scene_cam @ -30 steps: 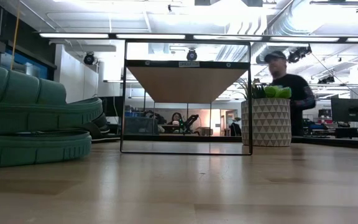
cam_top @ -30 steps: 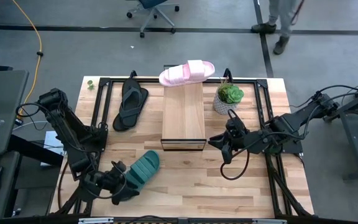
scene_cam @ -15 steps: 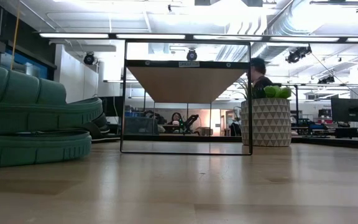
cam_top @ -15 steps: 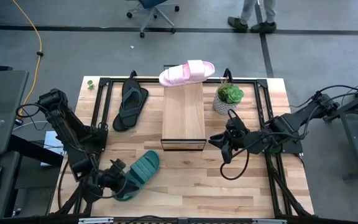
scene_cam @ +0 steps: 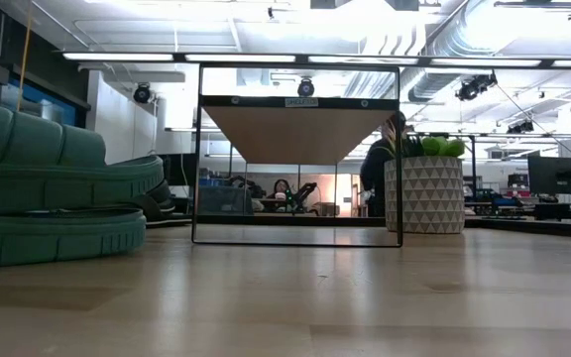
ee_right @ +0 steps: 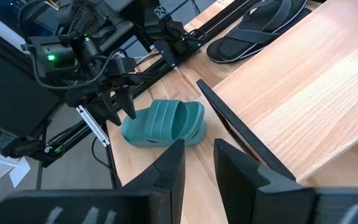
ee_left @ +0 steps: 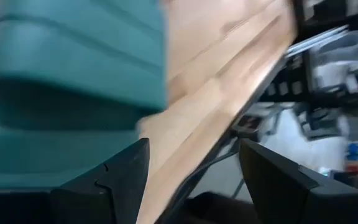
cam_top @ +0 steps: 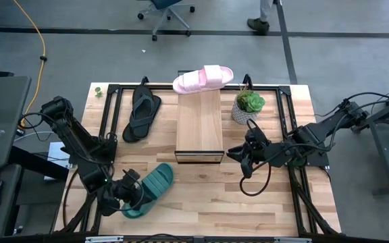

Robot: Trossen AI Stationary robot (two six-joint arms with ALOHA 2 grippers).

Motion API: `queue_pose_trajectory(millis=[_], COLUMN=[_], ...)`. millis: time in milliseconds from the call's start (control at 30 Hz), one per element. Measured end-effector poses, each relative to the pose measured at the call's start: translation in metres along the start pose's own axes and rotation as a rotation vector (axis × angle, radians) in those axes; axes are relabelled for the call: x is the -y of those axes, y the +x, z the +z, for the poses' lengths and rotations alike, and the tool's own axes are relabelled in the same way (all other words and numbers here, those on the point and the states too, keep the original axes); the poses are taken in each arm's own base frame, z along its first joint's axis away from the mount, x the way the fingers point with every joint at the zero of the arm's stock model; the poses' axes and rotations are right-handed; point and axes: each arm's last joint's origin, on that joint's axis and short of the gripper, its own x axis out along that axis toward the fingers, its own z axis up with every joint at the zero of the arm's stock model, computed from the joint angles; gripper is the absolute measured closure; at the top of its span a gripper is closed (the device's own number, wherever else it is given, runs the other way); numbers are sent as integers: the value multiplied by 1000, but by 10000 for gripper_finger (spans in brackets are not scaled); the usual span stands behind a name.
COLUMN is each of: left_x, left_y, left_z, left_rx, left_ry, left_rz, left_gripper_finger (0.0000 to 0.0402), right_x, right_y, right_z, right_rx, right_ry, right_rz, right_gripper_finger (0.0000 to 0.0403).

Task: Pick and place slippers onto the shelf
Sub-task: Put the green pair of slippers on the shelf

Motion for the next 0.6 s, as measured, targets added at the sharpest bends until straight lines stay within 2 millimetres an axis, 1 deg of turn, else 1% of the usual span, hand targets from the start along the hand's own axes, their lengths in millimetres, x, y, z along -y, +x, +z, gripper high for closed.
queue_pose_trajectory(millis=[267,400,467,600], left_x=[-7,-8,-8,-7], left_y=[2,12,20,31], left_z=[5,10,11,8], left_rx=[16,47,63,84], left_ry=[24,16,7,-9], left_rz=[80,109,121,106], left_gripper_finger=[165,165,165,165], right_x=[0,0,1,0], right_y=[0,0,0,0], right_z=[0,0,-1,-1], right_rx=[-4,-4,-5,-11], right_ry=[-15,-22,-23,-23], right_rz=[-2,-4,-5,0], right_gripper_finger=[329,329,329,329])
